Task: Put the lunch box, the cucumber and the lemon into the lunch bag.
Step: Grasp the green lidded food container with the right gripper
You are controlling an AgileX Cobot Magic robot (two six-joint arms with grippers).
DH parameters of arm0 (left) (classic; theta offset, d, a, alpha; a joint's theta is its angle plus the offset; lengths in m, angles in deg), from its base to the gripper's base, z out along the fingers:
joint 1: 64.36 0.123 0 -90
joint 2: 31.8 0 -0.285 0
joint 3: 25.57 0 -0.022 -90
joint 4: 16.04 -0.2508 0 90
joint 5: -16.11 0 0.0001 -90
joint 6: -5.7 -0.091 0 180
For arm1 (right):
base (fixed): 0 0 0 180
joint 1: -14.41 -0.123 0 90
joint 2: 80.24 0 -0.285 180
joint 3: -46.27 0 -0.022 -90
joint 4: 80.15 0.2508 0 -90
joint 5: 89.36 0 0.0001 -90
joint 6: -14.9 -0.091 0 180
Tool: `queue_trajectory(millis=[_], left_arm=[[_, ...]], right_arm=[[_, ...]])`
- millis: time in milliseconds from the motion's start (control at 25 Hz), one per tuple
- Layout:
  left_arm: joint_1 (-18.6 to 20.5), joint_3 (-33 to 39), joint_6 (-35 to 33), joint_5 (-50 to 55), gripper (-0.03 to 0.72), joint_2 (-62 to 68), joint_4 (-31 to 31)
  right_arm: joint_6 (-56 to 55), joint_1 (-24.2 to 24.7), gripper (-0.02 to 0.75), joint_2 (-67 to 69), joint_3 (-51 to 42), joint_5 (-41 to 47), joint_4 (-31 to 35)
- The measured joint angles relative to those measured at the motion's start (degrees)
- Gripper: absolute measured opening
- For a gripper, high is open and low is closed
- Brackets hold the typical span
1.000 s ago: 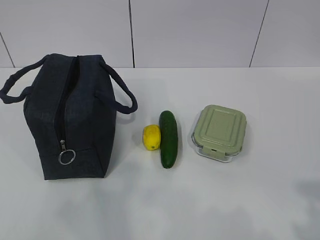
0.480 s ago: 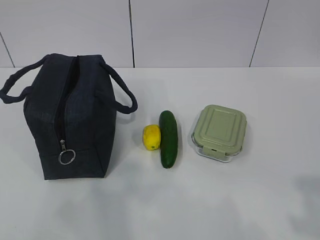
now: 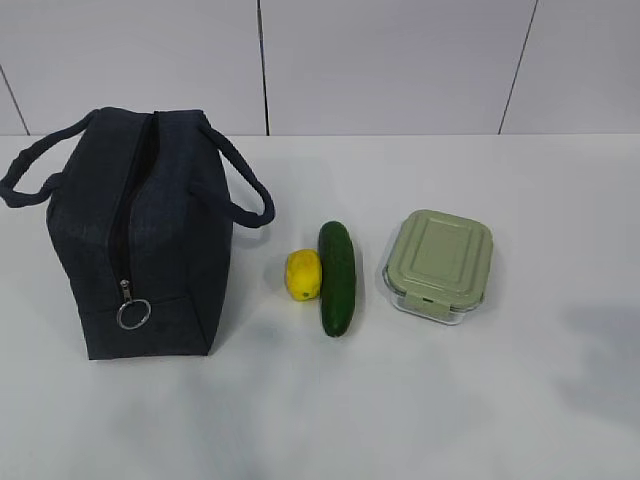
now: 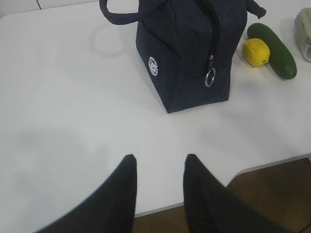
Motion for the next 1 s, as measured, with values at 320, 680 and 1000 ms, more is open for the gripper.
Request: queue_trajectory(millis=[320,680,1000], left_arm=[[0.0,0.0,0.0,0.0,0.236,0.0,0.0],[0.0,0.0,0.0,0.0,0.236,0.0,0.0],[0.0,0.0,0.0,0.0,0.236,0.0,0.0]], right_arm=[[0.0,0.0,0.363,13.27,3.19,-2.56,-0.13],[-1.08,0.0,0.363,26.47,6.64,-8.71,-0.22],[-4.63,0.0,0.363,37.82,9.08,-11.89,-0.1]])
